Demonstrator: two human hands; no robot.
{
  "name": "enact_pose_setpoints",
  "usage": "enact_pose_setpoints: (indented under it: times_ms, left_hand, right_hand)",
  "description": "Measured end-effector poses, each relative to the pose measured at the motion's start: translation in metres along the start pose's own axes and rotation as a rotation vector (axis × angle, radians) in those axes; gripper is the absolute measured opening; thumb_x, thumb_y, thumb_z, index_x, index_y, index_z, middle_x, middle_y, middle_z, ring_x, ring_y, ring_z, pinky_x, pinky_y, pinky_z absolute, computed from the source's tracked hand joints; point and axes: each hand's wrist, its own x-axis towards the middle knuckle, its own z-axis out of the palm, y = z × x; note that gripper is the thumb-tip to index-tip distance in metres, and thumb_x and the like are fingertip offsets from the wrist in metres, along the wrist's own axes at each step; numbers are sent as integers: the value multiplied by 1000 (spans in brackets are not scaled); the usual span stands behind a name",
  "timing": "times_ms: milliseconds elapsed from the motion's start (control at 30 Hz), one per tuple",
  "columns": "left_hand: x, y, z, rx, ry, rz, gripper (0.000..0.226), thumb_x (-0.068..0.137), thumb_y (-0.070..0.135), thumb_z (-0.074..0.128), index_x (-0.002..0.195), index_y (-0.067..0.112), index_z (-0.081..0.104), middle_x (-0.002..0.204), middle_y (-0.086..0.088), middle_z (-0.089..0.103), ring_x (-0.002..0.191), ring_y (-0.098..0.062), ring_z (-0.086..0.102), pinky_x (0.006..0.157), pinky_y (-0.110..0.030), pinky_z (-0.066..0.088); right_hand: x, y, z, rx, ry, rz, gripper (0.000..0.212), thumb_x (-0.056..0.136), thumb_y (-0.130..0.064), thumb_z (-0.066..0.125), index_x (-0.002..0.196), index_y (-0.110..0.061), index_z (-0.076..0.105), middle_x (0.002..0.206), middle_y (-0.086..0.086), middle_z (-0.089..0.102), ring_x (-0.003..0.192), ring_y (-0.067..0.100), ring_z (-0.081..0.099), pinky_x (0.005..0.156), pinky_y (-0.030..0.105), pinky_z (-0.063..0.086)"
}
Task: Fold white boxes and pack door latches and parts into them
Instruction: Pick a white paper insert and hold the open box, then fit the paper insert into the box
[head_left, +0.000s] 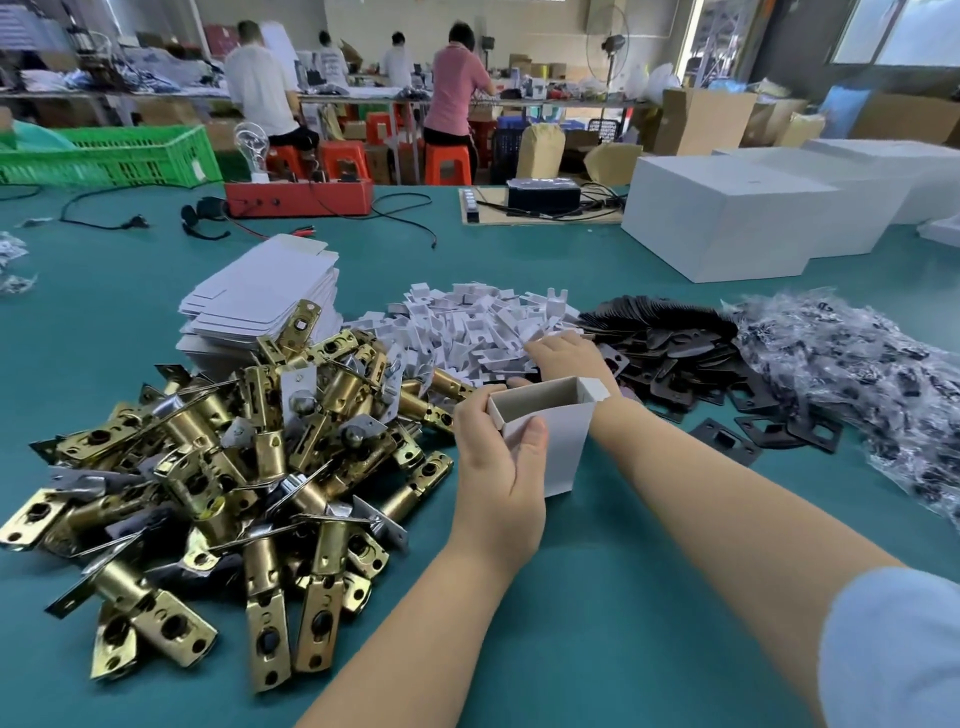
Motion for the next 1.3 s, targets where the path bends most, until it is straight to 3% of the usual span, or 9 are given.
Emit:
enact_pose_setpoints:
  times_ms: [267,333,500,567,633,900,1033,1133,1300]
  left_hand:
    - [-1,4,0,-45,-19,8,25,91,31,46,115,30,39,124,-13,47,114,-23,55,97,-40,48]
    - [-1,3,0,-51,-28,5,26,91,31,46,116,28,39,125,-13,47,115,-24,55,98,-40,48]
    - [-2,2,5,-57,-29,28,24,92,30,44,115,35,36,125,-11,45,113,-16,55,95,-19,44]
    - [-1,0,7,-29,-55,18,25,92,36,44,115,38,34,125,-12,44,116,-25,52,100,-31,45]
    - [0,-1,8,-5,-88,-9,32,90,47,42,119,38,33,127,-11,44,119,-28,50,103,-45,42]
    - [1,1,4,37,-137,-4,40,87,59,36,124,49,26,126,-12,45,120,-27,47,107,-43,38]
    - [-1,-1,2,42,-151,-7,31,93,46,37,123,48,28,124,-9,42,114,-23,47,96,-21,36]
    - [-2,-2,1,54,-151,-13,34,93,45,36,125,47,27,126,-9,44,114,-18,46,93,-15,34]
    - [-2,-1,1,63,-149,-11,35,93,45,35,126,48,25,125,7,41,114,4,39,89,-1,28]
  right_hand:
    - [10,-11,-3,136,-40,77,38,95,-24,53,130,-10,54,119,12,63,114,31,50,95,35,40]
    - [3,-8,-10,243,74,89,33,95,-16,50,125,-11,61,110,11,68,105,30,58,91,32,44]
    - [-30,-1,-53,895,299,270,33,92,-10,58,123,-18,65,102,-1,71,87,16,59,78,19,42]
    - [-50,5,-78,1318,332,324,30,92,-6,58,115,-23,69,90,-8,72,79,12,60,70,20,52]
    - [-72,12,-101,1461,364,284,28,93,-6,56,104,-28,70,83,-12,73,75,5,63,68,16,52]
    - [-118,-1,-123,988,288,119,21,85,-14,70,80,-34,69,76,-15,72,68,2,65,65,14,51]
    - [-115,-13,-112,767,283,88,10,85,-18,70,87,-26,74,71,-17,66,63,-4,56,63,6,41]
    - [-112,-15,-111,664,320,105,10,86,-21,69,93,-22,76,80,-3,60,67,1,51,65,14,38]
    - [-115,-22,-110,613,376,108,6,85,-20,69,86,-20,75,74,-10,58,67,-1,49,64,11,35]
